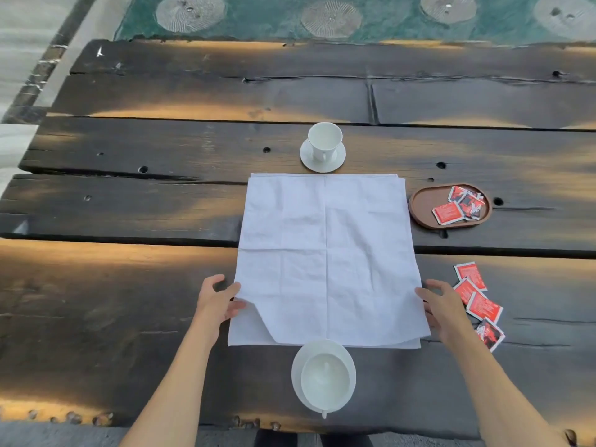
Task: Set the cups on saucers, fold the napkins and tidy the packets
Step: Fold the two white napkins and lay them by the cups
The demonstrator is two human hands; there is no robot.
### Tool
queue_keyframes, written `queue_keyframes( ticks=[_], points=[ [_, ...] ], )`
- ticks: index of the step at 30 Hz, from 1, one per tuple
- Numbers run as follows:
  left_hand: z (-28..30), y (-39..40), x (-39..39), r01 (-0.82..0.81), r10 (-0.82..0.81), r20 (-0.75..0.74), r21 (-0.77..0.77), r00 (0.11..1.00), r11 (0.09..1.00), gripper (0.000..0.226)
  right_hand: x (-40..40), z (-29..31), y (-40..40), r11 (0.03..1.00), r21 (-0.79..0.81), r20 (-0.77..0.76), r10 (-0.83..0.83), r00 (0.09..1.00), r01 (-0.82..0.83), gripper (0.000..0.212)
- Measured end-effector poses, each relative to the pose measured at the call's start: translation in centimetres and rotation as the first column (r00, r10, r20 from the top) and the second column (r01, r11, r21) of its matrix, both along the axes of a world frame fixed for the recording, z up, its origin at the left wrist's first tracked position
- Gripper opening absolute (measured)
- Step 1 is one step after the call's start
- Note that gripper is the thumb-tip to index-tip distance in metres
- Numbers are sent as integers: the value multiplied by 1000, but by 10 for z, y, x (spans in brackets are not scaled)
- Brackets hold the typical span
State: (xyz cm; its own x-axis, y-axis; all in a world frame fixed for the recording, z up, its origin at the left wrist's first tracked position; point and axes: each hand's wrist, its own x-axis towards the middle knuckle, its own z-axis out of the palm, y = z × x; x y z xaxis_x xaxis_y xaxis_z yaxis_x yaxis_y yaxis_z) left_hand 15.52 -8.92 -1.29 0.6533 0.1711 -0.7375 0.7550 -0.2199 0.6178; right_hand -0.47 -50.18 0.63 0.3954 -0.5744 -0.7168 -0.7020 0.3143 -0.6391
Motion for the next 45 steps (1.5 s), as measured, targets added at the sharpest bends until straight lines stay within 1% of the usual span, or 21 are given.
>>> queue_keyframes(
  ticks=[3, 5, 8, 11, 15, 18, 22, 25, 29, 34, 40, 45],
  points=[
    [-6, -6, 25, 98, -102, 35, 107, 994, 989, 55, 18, -4, -11, 998, -50, -15, 41, 999, -42, 44],
    [-6, -9, 39, 126, -136, 62, 140, 989, 982, 51, 31, -6, -16, 998, -49, 34, 44, 998, -42, 42],
    [-5, -11, 58, 93, -103, 97, 105, 990, 990, 39, 48, -7, -23, 997, -61, 107, 57, 993, -51, 40],
    [-3, -15, 73, 158, -167, 105, 90, 980, 983, 29, 60, -9, -31, 992, -101, 151, 92, 984, -78, 40],
    [-3, -23, 86, 235, -244, 135, 77, 960, 969, 27, 69, -14, -41, 976, -164, 171, 173, 970, -145, 30],
    [-4, -27, 89, 280, -290, 182, 77, 940, 957, 27, 71, -17, -45, 963, -184, 164, 228, 960, -197, 28],
    [-5, -31, 89, 245, -258, 206, 89, 944, 966, 19, 74, -20, -47, 957, -201, 174, 245, 954, -209, 25],
    [1, -30, 89, 208, -223, 228, 90, 948, 974, 20, 75, -17, -49, 959, -220, 203, 226, 953, -181, 19],
    [10, -24, 92, 154, -164, 282, 56, 945, 986, 20, 77, -8, -54, 950, -261, 231, 233, 945, -170, 22],
    [28, -23, 95, 141, -164, 324, 93, 932, 986, 24, 79, 11, -57, 925, -325, 289, 294, 911, -196, 24],
    [56, -23, 92, 109, -181, 414, 190, 892, 976, 24, 79, 41, -57, 894, -419, 361, 321, 876, -155, 25],
    [81, -21, 90, 105, -173, 467, 168, 867, 980, 18, 80, 68, -53, 877, -469, 424, 327, 844, -104, 18]
  ],
)
